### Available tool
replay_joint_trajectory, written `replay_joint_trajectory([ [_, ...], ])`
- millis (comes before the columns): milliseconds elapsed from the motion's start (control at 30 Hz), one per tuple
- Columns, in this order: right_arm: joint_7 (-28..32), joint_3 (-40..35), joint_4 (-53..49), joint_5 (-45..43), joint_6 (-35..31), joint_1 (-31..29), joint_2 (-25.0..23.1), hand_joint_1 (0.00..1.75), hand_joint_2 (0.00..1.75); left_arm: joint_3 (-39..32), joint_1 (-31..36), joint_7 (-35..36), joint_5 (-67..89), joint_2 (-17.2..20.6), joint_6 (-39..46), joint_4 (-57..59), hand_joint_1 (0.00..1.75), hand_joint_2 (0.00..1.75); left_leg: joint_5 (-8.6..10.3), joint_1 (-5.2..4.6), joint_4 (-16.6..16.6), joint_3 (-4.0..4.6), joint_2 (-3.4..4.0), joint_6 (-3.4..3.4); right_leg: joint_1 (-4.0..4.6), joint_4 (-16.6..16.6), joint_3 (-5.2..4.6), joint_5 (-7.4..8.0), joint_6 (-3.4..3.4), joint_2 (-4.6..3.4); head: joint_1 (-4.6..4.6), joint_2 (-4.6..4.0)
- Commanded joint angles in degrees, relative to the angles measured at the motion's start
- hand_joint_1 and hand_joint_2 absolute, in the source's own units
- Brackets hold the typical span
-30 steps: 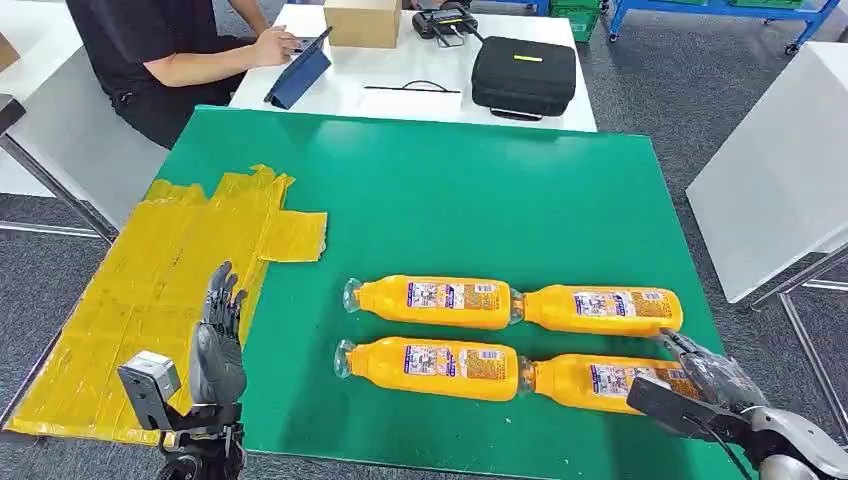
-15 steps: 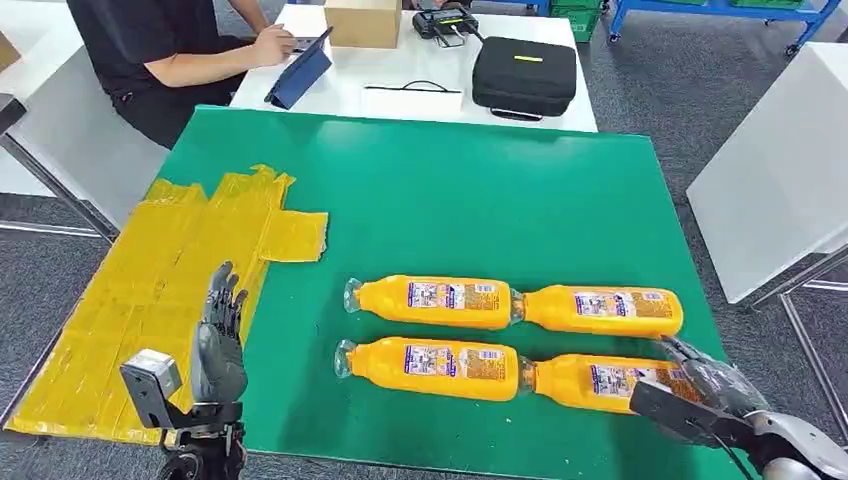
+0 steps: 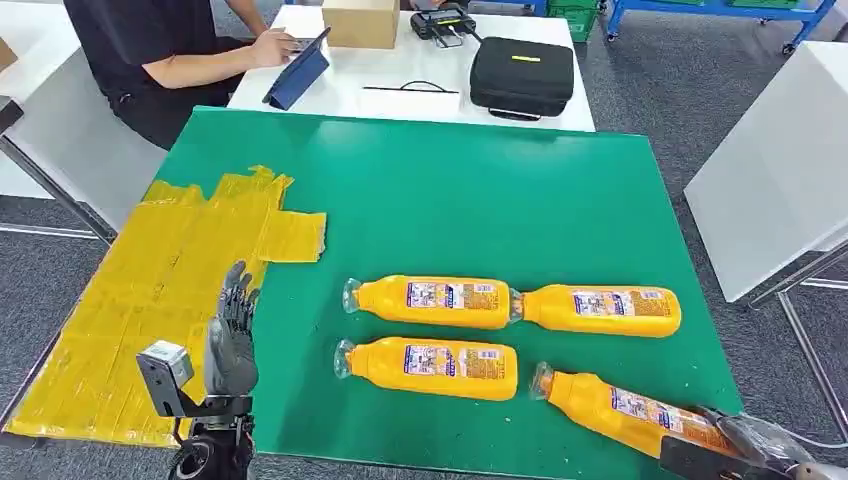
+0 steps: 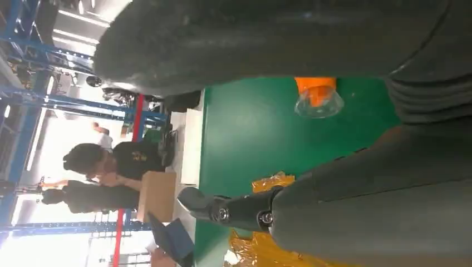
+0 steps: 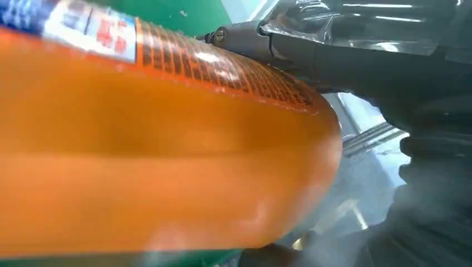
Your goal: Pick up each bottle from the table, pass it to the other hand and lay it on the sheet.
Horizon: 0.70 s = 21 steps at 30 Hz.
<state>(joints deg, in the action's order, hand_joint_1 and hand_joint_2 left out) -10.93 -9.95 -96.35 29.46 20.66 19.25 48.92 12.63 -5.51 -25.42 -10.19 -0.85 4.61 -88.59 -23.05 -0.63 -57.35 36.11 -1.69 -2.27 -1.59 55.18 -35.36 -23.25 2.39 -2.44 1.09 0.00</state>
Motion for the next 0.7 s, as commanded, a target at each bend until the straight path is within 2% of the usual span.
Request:
replay_joint_trajectory([
  [33,-2.56,-8.94,2.47,-1.02,2.12,0.69,2.67,1.69,1.75,1.29,2.51,-0.27,-0.04,0.34,0.19,4.89,0.00,0.00,-0.05,0.08,0.06,-0.33,-0.09,0.16,0.13,-0.12,0.41,-0.07,-0.16,0.38,0.00,0.00],
  [200,-2.56,-8.94,2.47,-1.02,2.12,0.69,2.67,1.69,1.75,1.29,2.51,-0.27,-0.04,0.34,0.19,4.89,0.00,0.00,-0.10,0.07,0.04,-0.48,-0.13,0.03,0.12,-0.13,0.39,-0.13,-0.03,0.27,0.00,0.00],
  [267,-2.56,-8.94,2.47,-1.02,2.12,0.69,2.67,1.69,1.75,1.29,2.51,-0.27,-0.04,0.34,0.19,4.89,0.00,0.00,-0.20,0.10,0.06,-0.73,-0.13,0.12,0.19,-0.16,0.65,-0.22,-0.13,0.49,-0.02,0.00],
  [300,-2.56,-8.94,2.47,-1.02,2.12,0.69,2.67,1.69,1.75,1.29,2.51,-0.27,-0.04,0.34,0.19,4.89,0.00,0.00,-0.12,0.07,0.09,-0.57,-0.11,-0.03,0.12,-0.18,0.66,-0.12,0.01,0.25,0.02,0.00],
  [433,-3.38,-9.17,2.50,-1.71,0.81,0.90,2.51,1.73,1.75,1.07,2.58,-0.21,0.02,0.01,0.20,5.03,0.00,0.00,-0.15,0.08,0.08,-0.68,-0.14,0.03,0.15,-0.18,0.77,-0.17,-0.04,0.37,0.02,0.00],
  [533,-4.69,-9.23,2.48,-1.50,-0.91,1.10,0.72,1.75,1.75,0.99,2.70,-0.12,0.28,-0.14,0.12,5.05,0.00,0.00,-0.16,0.10,0.08,-0.71,-0.17,0.04,0.17,-0.19,0.82,-0.18,-0.06,0.42,0.00,0.00],
  [567,-5.24,-9.26,2.73,-0.35,-2.18,0.65,-0.45,0.00,1.75,0.89,2.63,-0.09,0.36,-0.18,0.11,4.91,0.00,0.00,-0.15,0.11,0.08,-0.68,-0.17,0.02,0.18,-0.20,0.78,-0.16,-0.04,0.37,0.00,0.00],
  [700,-6.94,-8.96,3.11,0.58,-3.60,0.23,-3.12,0.00,1.75,1.02,2.72,0.21,0.73,-0.23,-0.29,4.89,0.00,0.00,-0.16,0.16,0.13,-0.74,-0.02,0.04,0.23,-0.29,0.84,-0.11,-0.08,0.31,0.00,0.00],
])
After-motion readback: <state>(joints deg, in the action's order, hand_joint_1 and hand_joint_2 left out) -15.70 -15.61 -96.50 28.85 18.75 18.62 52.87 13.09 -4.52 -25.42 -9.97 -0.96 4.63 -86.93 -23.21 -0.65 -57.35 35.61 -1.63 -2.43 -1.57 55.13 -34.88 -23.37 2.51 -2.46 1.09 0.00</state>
